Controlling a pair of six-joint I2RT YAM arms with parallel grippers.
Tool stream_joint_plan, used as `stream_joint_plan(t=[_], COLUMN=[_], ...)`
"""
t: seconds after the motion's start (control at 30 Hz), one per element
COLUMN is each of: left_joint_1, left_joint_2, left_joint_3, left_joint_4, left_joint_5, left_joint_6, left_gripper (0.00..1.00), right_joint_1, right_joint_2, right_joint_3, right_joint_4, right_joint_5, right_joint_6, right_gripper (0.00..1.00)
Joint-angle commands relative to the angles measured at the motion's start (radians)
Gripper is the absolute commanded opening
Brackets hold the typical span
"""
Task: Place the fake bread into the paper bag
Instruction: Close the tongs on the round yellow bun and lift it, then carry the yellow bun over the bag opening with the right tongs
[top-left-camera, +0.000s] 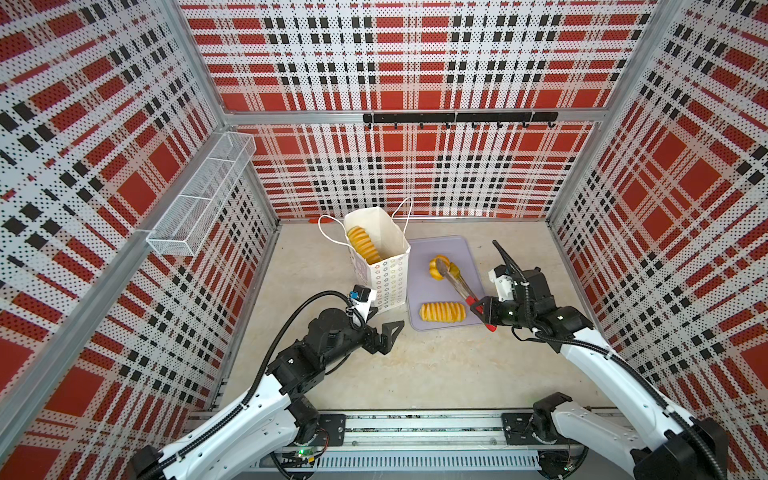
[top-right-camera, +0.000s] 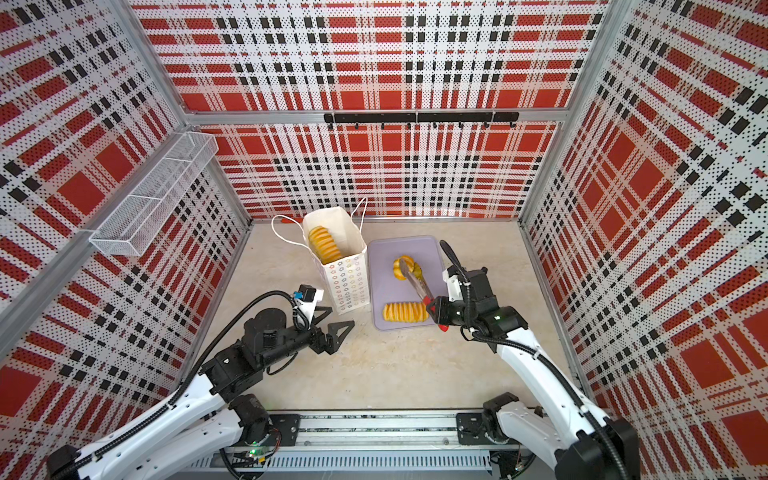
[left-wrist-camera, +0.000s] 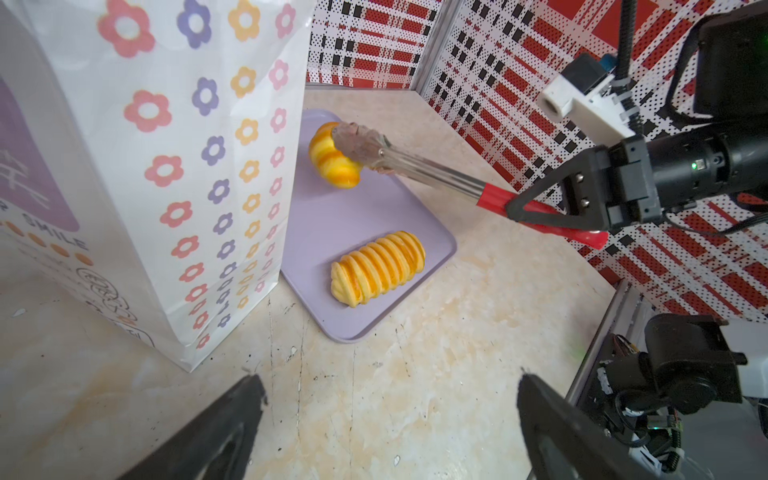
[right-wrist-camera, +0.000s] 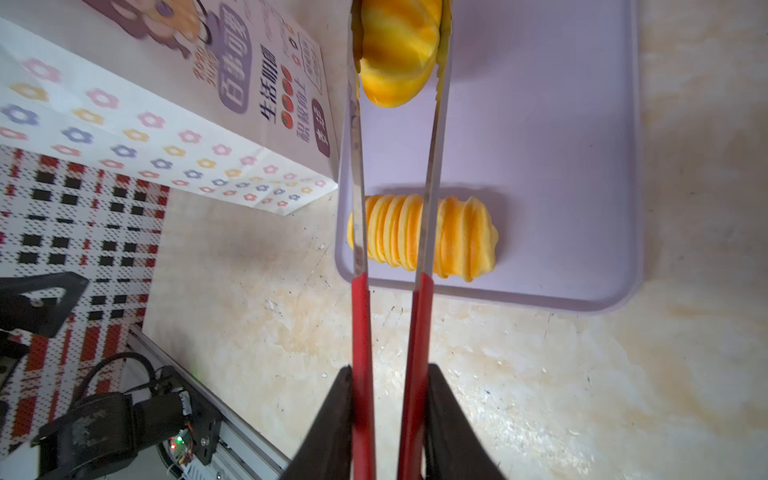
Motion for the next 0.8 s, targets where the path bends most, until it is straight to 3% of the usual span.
stream_joint_plan(t=[0.0,0.4,0.77], left_joint_1=[0.012,0.191,0.267], left_joint_2=[-0.035,-0.189,-0.198], left_joint_3=[0.014,-0.018,-0.020], left_joint_4=[-0.002,0.059,0.060], left_joint_5=[0.003,0.069,0.067], left_joint_6=[0.025,0.008,-0.003], left_gripper=[0.98,0.99,0.99], right_joint_1=[-0.028,-0.032,-0.031], right_joint_2=[-0.072,-0.160,-0.146], right_joint_3=[0.031,0.179,0.279], right_joint_4=[0.039,-0.004,0.041], right_joint_5=[-0.049,-0.059,-0.195], right_joint_6=[0.001,-0.091,-0.174], right_gripper=[0.28,0.28,0.28])
